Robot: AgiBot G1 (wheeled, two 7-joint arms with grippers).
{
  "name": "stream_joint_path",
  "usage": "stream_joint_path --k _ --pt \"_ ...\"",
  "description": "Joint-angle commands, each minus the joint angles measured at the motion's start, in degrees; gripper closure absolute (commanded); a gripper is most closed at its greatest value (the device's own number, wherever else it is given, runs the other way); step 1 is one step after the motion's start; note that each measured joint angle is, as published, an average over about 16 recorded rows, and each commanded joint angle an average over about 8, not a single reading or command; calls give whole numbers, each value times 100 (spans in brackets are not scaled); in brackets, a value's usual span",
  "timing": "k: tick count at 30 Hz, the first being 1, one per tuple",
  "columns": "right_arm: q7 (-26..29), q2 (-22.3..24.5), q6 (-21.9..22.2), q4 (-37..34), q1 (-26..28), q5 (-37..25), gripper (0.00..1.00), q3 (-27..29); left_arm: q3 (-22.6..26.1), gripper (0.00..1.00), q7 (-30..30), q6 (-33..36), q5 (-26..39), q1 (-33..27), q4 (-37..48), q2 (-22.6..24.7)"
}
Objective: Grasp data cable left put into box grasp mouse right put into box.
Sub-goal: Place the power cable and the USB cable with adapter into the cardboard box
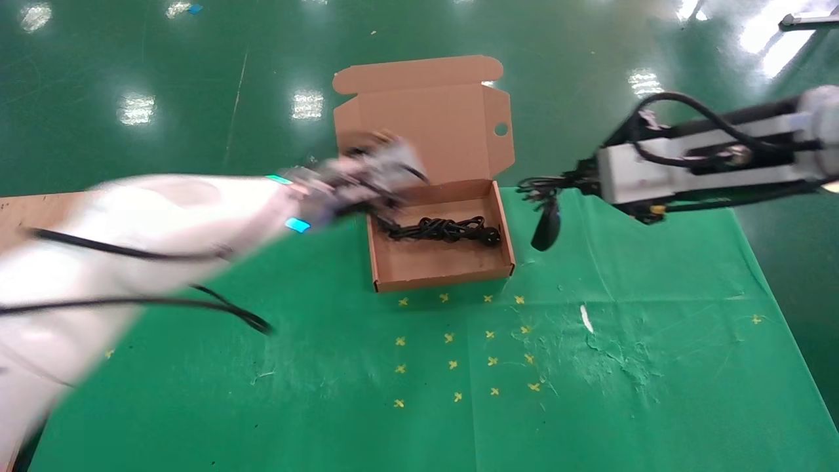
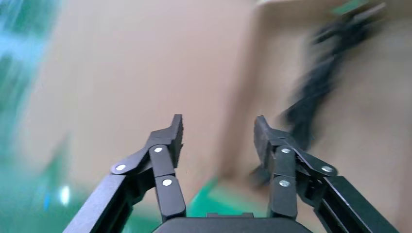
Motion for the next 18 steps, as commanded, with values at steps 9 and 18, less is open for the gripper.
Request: stream_joint_path --k 9,18 --pt "-796 -1215 260 -877 286 267 100 -156 -173 0 -15 -70 -56 -77 229 -640" --pt "-1647 -2036 527 -2559 220 343 100 -339 -174 0 -32 -70 -37 -75 226 -637"
